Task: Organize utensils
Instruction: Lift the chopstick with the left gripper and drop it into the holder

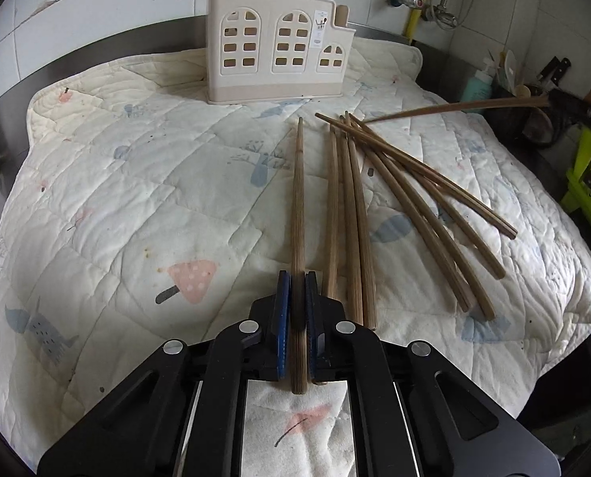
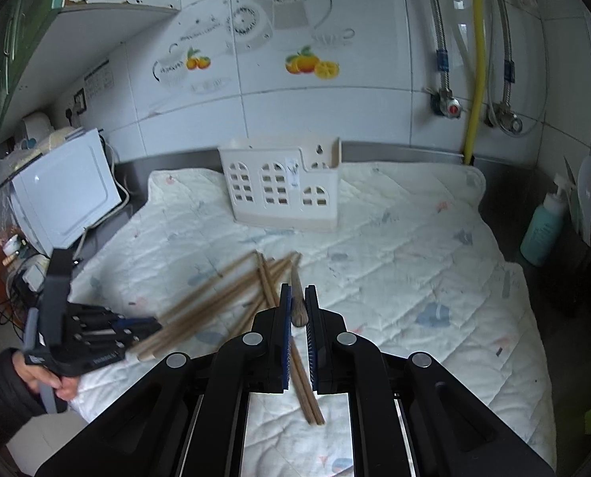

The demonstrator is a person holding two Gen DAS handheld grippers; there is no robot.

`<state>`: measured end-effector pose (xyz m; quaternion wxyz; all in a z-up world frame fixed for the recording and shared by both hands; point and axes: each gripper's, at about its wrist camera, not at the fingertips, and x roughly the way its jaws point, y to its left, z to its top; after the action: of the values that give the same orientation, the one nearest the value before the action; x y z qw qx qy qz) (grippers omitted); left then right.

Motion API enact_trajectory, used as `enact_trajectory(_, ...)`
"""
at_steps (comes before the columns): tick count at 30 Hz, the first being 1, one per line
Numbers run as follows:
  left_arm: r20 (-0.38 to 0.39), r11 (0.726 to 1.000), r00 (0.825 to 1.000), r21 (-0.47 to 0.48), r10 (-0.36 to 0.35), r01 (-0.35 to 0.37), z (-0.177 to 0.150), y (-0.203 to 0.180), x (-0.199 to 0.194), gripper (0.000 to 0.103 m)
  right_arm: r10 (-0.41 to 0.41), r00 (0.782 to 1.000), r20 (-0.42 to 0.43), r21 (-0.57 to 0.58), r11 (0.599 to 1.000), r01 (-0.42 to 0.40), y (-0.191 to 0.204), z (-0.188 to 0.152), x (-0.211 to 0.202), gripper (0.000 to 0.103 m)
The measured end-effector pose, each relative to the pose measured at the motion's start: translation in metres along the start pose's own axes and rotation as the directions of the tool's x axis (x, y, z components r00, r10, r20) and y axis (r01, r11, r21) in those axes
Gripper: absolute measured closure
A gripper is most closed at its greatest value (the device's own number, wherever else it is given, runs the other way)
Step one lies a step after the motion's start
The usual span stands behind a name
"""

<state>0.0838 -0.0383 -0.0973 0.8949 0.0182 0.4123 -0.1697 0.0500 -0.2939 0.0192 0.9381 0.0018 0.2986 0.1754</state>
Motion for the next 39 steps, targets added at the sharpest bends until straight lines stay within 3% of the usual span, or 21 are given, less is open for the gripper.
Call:
enact_trajectory(5,0.013,1.0,1.0,0.0,0.009,-0.009,0.002,0.0,-0.004,0.098,-0.013,1.0,0.015,-0.043,0.999,0.014,0.008,0.014,-0.003,0.096)
enact_trajectory(12,0.093,0.998,0.995,-0.04,-0.036,0.04,0.02,0.014,-0.032,0.098,0.012,1.0,0.025,-0.063,0.998,-0.011,0.007,0.047,-0.011,0.096)
enact_trajectory(18,0.152,0.999,0.988,-0.041,-0.018,0.025,0.041,0.02,-0.043,0.098,0.023,0.999,0.035,-0.1,0.995,-0.02,0.011,0.077,-0.014,0.096)
enact_trajectory(30,0.211,1.0,0.977,-0.022,-0.007,0.011,0.083,0.022,-0.064,0.098,0.002,0.993,0.121,-0.144,0.989,0.016,0.009,0.16,-0.013,0.096)
enact_trajectory(33,0.226,0.999,0.974,-0.031,-0.009,0.016,0.094,0.026,-0.069,0.098,-0.022,0.991,0.13,-0.149,0.988,0.042,0.008,0.184,-0.003,0.096)
enact_trajectory(39,0.246,1.0,0.969,-0.018,-0.012,0.017,0.118,0.028,-0.079,0.098,-0.071,0.996,0.056,-0.154,0.985,0.079,0.002,0.208,0.043,0.096)
